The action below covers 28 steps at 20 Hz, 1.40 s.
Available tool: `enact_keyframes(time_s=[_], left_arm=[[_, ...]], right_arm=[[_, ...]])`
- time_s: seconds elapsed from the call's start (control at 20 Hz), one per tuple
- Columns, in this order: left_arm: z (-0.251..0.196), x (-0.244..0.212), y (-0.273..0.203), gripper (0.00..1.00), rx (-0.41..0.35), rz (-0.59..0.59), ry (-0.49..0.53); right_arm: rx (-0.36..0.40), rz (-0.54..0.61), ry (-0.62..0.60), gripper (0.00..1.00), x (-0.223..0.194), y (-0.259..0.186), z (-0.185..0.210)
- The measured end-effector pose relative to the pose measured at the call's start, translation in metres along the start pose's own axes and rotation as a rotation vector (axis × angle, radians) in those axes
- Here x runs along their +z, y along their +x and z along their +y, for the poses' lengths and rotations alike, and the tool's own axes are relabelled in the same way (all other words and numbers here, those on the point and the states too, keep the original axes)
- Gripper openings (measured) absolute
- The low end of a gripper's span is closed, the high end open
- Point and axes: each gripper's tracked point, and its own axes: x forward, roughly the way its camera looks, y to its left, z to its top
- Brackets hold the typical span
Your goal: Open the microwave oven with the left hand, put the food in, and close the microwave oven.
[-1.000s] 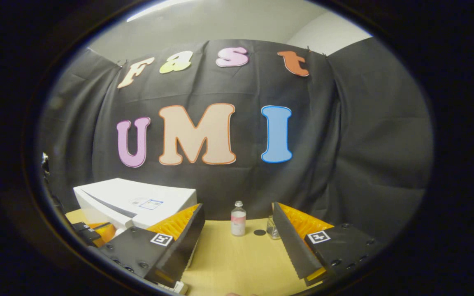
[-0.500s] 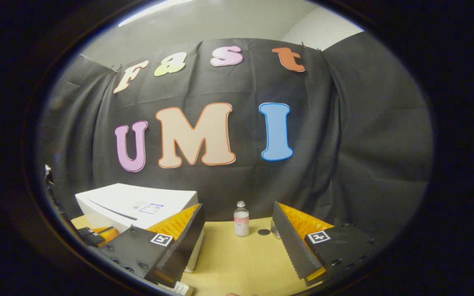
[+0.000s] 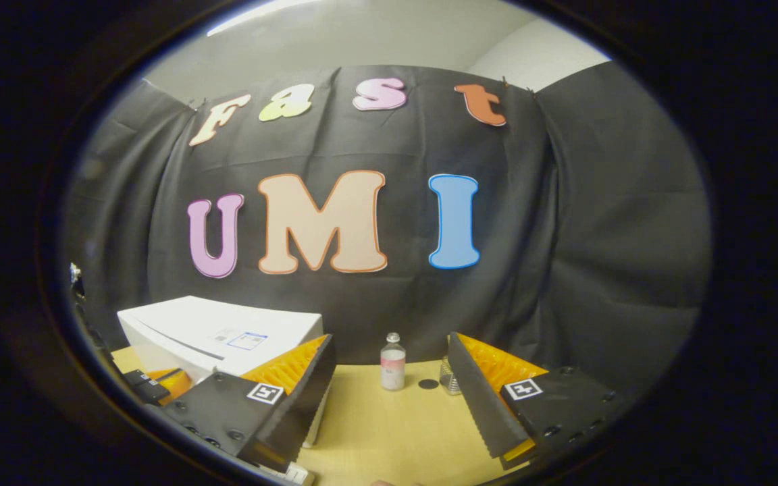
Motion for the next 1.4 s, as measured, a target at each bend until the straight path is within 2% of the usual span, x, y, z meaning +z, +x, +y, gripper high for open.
enact_keyframes(time_s=[0.15,0.35,0.5,0.7,0.8,0.85,0.9,1.15,1.4], left_arm=[[-0.001,0.001,0.001,0.01,0.005,-0.014,-0.008],[0.012,-0.011,0.001,0.00,0.055,0.035,0.025],[0.016,-0.006,0.002,0.00,0.084,0.037,0.002],[0.019,-0.004,0.002,0.01,0.104,0.036,0.025],[0.018,-0.003,0.004,0.01,0.094,0.032,0.025],[0.011,-0.004,0.009,0.01,0.062,0.046,0.008],[0.014,-0.011,0.007,0.00,0.064,0.085,-0.005],[0.007,-0.003,0.007,0.01,0.031,0.051,0.025],[0.000,-0.017,-0.013,0.01,-0.054,0.102,-0.082]], right_arm=[[-0.008,0.005,0.019,0.96,-0.002,0.002,-0.001],[-0.009,0.016,0.022,0.96,-0.004,0.002,-0.002],[-0.015,0.001,0.023,0.96,-0.001,0.001,-0.002],[-0.016,-0.029,0.035,0.96,0.006,-0.003,0.003],[-0.009,-0.044,0.041,0.96,0.010,-0.006,0.006],[-0.008,-0.052,0.039,0.96,0.013,-0.007,0.007],[-0.009,-0.062,0.037,0.96,0.014,-0.008,0.008],[-0.021,-0.081,0.031,0.96,0.019,-0.011,0.007],[-0.055,-0.113,0.044,0.96,0.027,-0.014,-0.001]])
